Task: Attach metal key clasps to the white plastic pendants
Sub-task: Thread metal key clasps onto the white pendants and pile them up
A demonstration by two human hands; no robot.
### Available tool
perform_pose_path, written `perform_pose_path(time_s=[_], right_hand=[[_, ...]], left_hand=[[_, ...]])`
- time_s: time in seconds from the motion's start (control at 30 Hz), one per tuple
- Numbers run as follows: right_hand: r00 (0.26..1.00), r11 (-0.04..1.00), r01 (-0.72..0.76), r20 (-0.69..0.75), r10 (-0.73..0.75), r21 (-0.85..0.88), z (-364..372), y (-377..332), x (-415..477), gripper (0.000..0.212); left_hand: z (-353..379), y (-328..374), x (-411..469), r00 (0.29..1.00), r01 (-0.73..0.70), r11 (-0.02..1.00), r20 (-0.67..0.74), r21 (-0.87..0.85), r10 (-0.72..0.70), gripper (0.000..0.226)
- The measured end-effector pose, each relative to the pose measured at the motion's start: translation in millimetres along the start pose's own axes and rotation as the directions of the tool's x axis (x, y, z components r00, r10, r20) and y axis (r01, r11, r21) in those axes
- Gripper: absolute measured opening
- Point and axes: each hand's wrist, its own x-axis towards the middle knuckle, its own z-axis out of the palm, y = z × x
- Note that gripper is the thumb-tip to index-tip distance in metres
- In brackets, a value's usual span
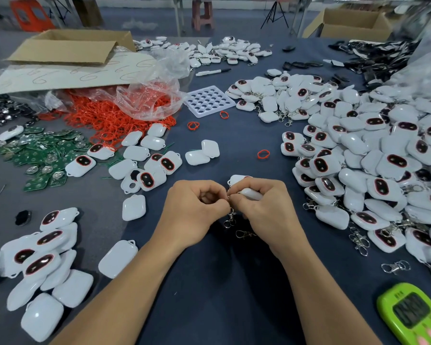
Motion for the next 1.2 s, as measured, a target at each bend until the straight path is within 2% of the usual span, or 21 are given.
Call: perform_pose_path(time_s=[0.1,0.17,0.23,0.3,0.37,0.43,0.5,0.57,0.63,0.67,0.77,0.83,0.87,0.97,1.0,1.07,1.13,1.2], right_hand=[[1.0,1.0,-0.011,0.007,0.011,0.008,2,-1,-1,0.022],[0.994,0.997,-0.07,-0.091,0.068,-0.013,3,0,-1,0.014],[0.981,0.988,-0.134,-0.135,0.143,0.07,2,0,-1,0.015],[0.981,0.956,-0.164,-0.06,0.183,0.244,3,-4,-1,0.027],[0.974,0.86,-0.226,0.138,0.182,0.457,6,-8,-5,0.039],[0.913,0.756,-0.365,0.366,0.178,0.543,15,-13,-12,0.049],[0.849,0.772,-0.447,0.487,0.206,0.452,24,-15,-17,0.049],[0.85,0.753,-0.484,0.443,0.285,0.445,28,-15,-16,0.048],[0.885,0.696,-0.466,0.306,0.352,0.546,25,-13,-9,0.045],[0.906,0.708,-0.421,0.219,0.363,0.568,22,-12,-6,0.042],[0.952,0.862,-0.263,-0.029,0.305,0.434,12,-6,-2,0.03],[0.955,0.894,-0.21,-0.112,0.273,0.395,8,-3,-2,0.015],[0.955,0.898,-0.2,-0.128,0.269,0.392,7,-2,-2,0.01],[0.966,0.933,-0.18,-0.121,0.227,0.311,4,0,0,0.012],[0.973,0.953,-0.169,-0.11,0.202,0.25,3,1,0,0.013],[0.981,0.989,-0.145,-0.128,0.146,0.021,2,4,-1,0.015],[0.982,0.978,-0.112,-0.171,0.082,-0.174,1,7,-2,0.023],[0.982,0.976,-0.105,-0.177,0.071,-0.193,1,8,-2,0.029]], left_hand=[[-2,2,0,0.999,0.024,0.999,-0.024,-0.032,-0.025,0.008],[-7,3,3,0.988,0.057,0.997,-0.137,-0.06,-0.065,0.009],[-17,1,8,0.952,0.088,0.996,-0.298,0.019,-0.078,0.009],[-29,-3,12,0.905,0.129,0.98,-0.423,0.153,-0.053,0.011],[-37,-5,12,0.876,0.174,0.946,-0.482,0.272,-0.023,0.014],[-38,-5,11,0.869,0.215,0.893,-0.494,0.396,0.01,0.014],[-38,-5,11,0.878,0.235,0.841,-0.477,0.487,0.032,0.013],[-38,-8,10,0.908,0.212,0.803,-0.415,0.557,0.048,0.01],[-35,-11,8,0.947,0.149,0.793,-0.316,0.591,0.057,0.007],[-32,-11,7,0.963,0.111,0.8,-0.263,0.589,0.06,0.006],[-25,-9,5,0.988,0.014,0.795,-0.13,0.607,0.082,0.008],[-20,-9,6,0.996,-0.026,0.772,-0.052,0.635,0.077,0.005],[-19,-9,6,0.998,-0.04,0.76,-0.017,0.649,0.067,0.005],[-16,-9,5,0.998,-0.067,0.751,0.051,0.657,0.044,0.006],[-16,-8,6,0.997,-0.068,0.758,0.067,0.649,0.032,0.006],[-17,-6,7,0.995,-0.063,0.775,0.099,0.628,0.001,0.006],[-19,-5,8,0.992,-0.061,0.788,0.123,0.613,-0.019,0.008],[-20,-5,8,0.991,-0.063,0.794,0.133,0.605,-0.022,0.007]])
